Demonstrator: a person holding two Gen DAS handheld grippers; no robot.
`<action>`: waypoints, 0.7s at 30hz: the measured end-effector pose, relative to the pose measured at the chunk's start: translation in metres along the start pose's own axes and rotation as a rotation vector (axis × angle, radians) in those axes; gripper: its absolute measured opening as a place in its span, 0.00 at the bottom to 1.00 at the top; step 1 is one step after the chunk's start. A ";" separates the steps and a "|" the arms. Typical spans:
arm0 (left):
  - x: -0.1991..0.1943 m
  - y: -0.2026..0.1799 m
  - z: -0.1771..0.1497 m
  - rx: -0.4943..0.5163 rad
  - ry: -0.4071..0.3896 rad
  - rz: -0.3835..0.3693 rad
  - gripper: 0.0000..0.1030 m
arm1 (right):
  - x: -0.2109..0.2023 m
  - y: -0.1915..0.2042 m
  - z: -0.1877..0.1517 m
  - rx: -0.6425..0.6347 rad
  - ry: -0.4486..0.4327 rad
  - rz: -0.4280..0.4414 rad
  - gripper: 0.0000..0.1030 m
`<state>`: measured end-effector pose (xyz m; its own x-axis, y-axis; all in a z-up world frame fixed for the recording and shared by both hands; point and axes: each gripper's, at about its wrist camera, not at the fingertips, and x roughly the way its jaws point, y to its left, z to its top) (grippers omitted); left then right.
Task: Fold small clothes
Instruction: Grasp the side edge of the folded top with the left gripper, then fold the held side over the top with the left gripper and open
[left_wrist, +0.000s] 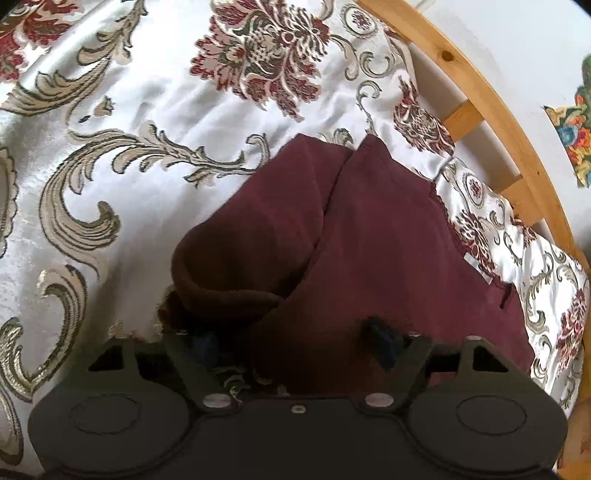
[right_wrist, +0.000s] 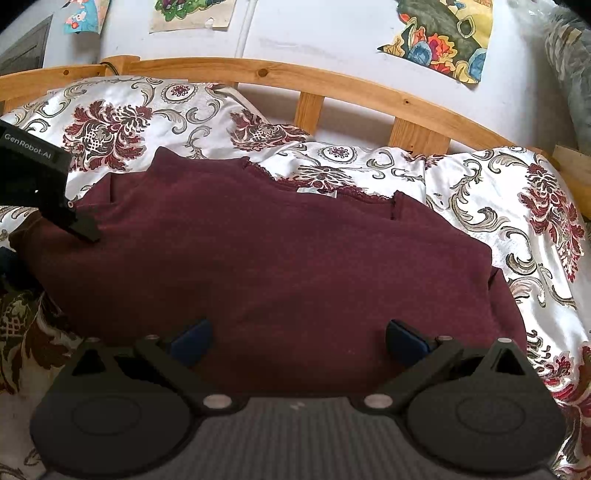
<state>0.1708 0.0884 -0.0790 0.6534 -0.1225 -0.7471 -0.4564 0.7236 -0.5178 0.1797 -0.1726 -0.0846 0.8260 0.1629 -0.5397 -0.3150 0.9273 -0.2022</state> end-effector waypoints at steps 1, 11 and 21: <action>-0.001 0.000 0.000 -0.006 -0.006 0.003 0.71 | 0.000 0.000 0.000 0.001 0.000 0.001 1.00; -0.015 -0.007 -0.001 -0.003 -0.058 0.049 0.32 | -0.001 0.000 0.000 0.000 -0.001 0.000 1.00; -0.039 -0.054 -0.005 0.331 -0.167 -0.044 0.20 | -0.003 0.000 0.006 -0.036 0.016 0.008 1.00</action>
<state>0.1670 0.0512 -0.0240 0.7704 -0.0657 -0.6342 -0.2232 0.9039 -0.3648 0.1799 -0.1715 -0.0778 0.8161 0.1646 -0.5540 -0.3383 0.9133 -0.2269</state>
